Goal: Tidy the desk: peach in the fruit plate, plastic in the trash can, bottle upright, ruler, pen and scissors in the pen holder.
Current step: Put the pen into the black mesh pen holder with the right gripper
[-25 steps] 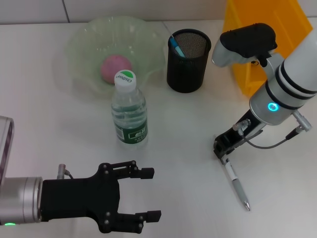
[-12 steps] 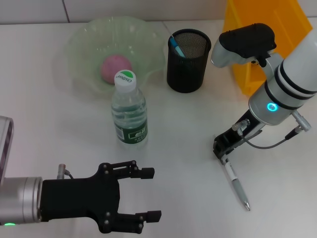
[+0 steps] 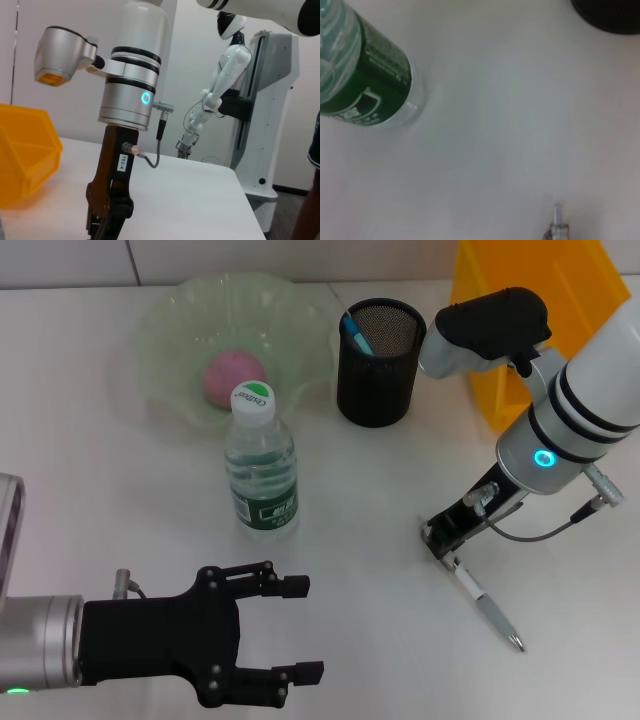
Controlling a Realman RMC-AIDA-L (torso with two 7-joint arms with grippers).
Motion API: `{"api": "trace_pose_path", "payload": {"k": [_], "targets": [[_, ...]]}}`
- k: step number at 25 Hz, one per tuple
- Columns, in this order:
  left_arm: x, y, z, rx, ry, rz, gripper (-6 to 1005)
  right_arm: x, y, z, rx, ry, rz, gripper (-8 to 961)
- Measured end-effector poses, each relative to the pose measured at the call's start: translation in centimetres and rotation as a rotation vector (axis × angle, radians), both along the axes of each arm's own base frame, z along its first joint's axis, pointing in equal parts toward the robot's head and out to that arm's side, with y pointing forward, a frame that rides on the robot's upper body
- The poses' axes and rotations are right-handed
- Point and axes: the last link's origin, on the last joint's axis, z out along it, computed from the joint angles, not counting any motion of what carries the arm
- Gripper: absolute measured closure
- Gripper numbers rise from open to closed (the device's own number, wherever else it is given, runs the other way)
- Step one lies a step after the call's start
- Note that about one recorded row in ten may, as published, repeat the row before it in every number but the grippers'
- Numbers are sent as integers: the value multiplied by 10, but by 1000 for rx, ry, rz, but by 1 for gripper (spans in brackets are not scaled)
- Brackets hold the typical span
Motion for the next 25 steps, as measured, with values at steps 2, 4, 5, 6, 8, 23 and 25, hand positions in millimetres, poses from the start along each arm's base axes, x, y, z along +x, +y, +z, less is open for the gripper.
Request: {"api": "trace_pose_path", "payload": {"k": [2,4,5,6,8,23,25], "targets": [[0,0,0,2,0,1,188,0,0,0,0,1,4,830],[-1,0,1,3,0,3,188,0,0,0,-1,1,7,830],[-1,0,1,3,0,4,188,0,0,1,0,2,9,830],[-1,0,1,3,0,4,188,-1,0,1,2,4,12,830],[-1,0,1,3,-1,4,188,-3,0,5,15,15,25,830],[-1,0,0,6,0,7,187,-51,37,104,526,445,501,831],[0,1,0,6,-1,7,188,-50,46,104,581,484,575,830]]}}
